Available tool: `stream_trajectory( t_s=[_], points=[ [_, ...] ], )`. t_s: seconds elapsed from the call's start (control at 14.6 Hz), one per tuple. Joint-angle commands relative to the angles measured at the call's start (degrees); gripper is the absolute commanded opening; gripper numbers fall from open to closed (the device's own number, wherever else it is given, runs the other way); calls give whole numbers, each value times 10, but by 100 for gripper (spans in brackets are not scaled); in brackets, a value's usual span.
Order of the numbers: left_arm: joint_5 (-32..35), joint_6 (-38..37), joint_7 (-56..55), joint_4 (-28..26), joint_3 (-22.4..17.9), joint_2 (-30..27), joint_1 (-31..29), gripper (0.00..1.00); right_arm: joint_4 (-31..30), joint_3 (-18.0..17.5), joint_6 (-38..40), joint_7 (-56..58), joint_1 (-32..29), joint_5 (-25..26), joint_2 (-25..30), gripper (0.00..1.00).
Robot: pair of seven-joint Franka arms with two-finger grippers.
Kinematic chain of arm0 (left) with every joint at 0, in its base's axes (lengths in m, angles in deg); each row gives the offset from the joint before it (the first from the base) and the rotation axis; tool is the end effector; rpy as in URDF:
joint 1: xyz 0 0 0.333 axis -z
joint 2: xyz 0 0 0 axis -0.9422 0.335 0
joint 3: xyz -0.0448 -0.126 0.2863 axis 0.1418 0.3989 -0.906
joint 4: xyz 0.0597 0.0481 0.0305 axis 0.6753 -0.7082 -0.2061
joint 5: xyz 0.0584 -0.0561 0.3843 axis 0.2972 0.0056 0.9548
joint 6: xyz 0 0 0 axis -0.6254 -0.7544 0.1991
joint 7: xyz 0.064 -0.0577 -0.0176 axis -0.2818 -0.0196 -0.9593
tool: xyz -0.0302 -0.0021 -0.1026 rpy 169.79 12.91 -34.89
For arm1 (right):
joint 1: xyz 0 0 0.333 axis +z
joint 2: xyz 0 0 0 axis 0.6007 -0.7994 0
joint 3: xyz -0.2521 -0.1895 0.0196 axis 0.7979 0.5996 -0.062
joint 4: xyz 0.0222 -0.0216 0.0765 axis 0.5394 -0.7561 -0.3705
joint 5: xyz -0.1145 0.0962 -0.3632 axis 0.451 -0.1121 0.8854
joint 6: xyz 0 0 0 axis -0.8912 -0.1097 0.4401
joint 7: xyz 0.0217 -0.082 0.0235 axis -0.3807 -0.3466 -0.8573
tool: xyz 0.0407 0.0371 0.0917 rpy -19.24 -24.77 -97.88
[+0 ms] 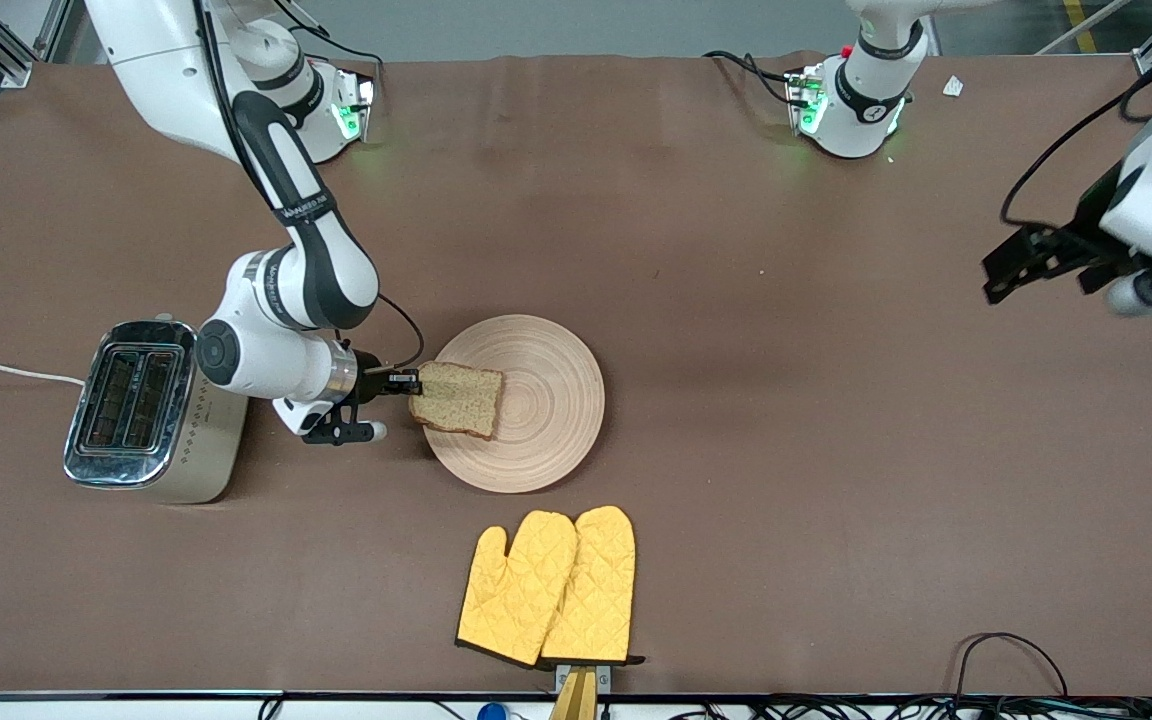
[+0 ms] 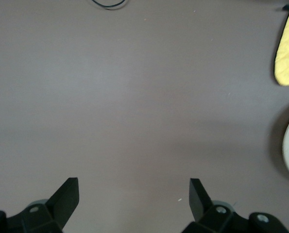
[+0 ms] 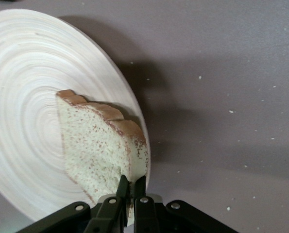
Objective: Move plate and put bread in toaster
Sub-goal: 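Lift the bread with the right gripper and carry it over the toaster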
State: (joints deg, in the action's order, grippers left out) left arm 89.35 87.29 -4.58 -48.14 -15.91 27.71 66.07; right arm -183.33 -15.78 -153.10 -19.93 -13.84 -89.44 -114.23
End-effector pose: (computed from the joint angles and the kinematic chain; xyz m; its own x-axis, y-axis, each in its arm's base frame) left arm 0.5613 -0.0773 0.6545 0.9969 0.0518 0.0599 0.0541 -0.9978 -0.0374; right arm 0.5915 0.2049 0.2473 0.9833 0.0129 -0.1816 -0.0547 -0.9304 -0.3625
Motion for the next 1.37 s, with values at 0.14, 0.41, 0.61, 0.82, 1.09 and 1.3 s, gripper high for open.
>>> stream_trajectory(
  t_s=[0.14,0.41,0.61,0.82,1.09,1.3],
  points=[
    [6,-10,41,-72,-21,-68,10,100,27,-3,27,-41,-8,-14,5,0],
    [-2,-13,41,-67,-19,-61,4,100,104,1,158,-98,-41,-6,5,0],
    [-16,-18,44,-67,-21,-61,2,100,179,1,257,-144,-45,69,6,0],
    [-27,-22,45,-67,-21,-63,3,100,243,0,330,-208,-35,198,10,0],
    [-32,-40,43,-63,-19,-63,4,100,253,0,338,-202,-36,333,26,0],
    [-32,-55,40,-60,-20,-62,4,100,288,-3,371,-170,-35,469,33,0]
  ],
)
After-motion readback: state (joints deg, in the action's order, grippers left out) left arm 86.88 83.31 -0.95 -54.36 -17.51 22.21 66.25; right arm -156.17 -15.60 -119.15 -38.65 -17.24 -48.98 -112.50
